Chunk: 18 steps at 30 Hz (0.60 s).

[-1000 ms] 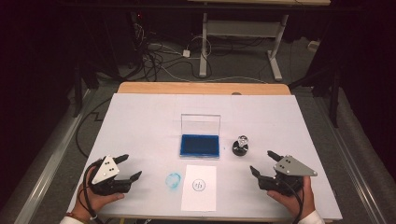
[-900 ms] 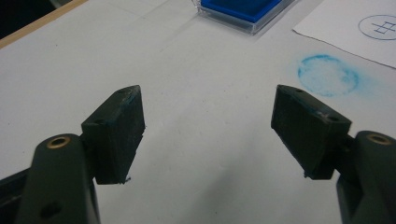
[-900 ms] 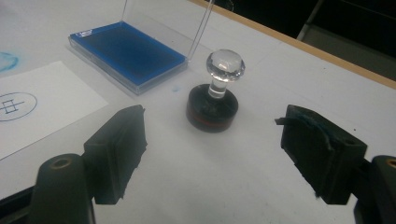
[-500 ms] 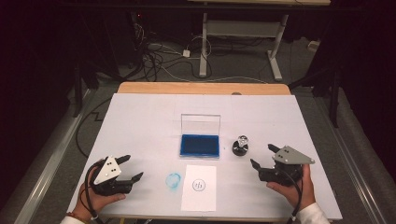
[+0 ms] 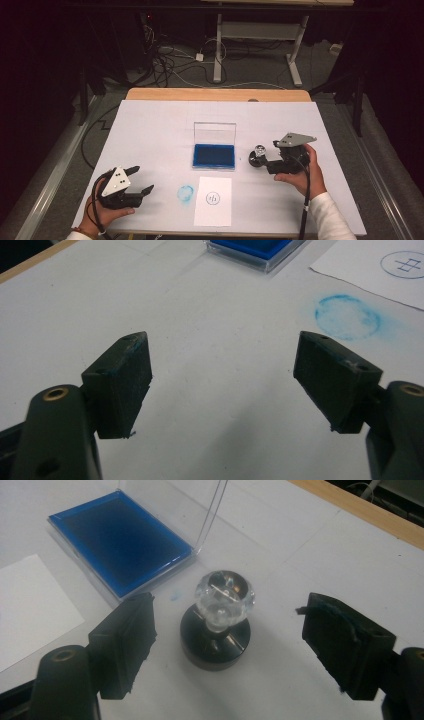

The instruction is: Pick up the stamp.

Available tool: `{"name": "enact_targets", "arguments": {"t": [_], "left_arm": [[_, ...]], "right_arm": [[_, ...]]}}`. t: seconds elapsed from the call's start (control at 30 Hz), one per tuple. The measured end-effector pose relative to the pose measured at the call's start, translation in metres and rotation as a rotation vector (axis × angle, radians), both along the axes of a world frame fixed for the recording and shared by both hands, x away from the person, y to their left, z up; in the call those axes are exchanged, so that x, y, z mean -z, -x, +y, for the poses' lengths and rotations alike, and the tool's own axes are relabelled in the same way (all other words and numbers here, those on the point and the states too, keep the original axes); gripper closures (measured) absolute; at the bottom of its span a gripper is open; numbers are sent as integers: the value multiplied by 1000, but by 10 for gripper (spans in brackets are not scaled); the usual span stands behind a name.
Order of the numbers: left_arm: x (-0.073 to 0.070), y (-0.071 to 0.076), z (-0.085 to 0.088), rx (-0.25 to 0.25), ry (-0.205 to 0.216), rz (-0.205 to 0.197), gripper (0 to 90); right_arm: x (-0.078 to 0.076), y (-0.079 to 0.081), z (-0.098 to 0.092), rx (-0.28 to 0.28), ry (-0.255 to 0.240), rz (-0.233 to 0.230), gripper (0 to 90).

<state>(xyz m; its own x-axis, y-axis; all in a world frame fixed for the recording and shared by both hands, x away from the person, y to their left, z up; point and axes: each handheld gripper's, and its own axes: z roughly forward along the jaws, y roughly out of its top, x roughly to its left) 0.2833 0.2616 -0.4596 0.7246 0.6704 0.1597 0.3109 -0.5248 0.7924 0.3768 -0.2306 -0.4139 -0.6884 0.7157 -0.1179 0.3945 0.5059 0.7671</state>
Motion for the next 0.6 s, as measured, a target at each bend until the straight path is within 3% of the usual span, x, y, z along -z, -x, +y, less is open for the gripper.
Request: {"name": "enact_targets", "arguments": {"t": [0.13, 0.27, 0.4, 0.6], "left_arm": [[1, 0, -1, -4, -24, 3, 226], [1, -1, -1, -5, -20, 4, 226], [3, -1, -3, 4, -34, 11, 226], [4, -1, -5, 9, -31, 19, 226]], "right_arm": [[0, -9, 7, -25, 8, 25, 233], [3, -19, 14, -27, 48, 70, 298], [9, -26, 15, -12, 48, 108, 334], [9, -27, 16, -16, 49, 113, 408]]}}
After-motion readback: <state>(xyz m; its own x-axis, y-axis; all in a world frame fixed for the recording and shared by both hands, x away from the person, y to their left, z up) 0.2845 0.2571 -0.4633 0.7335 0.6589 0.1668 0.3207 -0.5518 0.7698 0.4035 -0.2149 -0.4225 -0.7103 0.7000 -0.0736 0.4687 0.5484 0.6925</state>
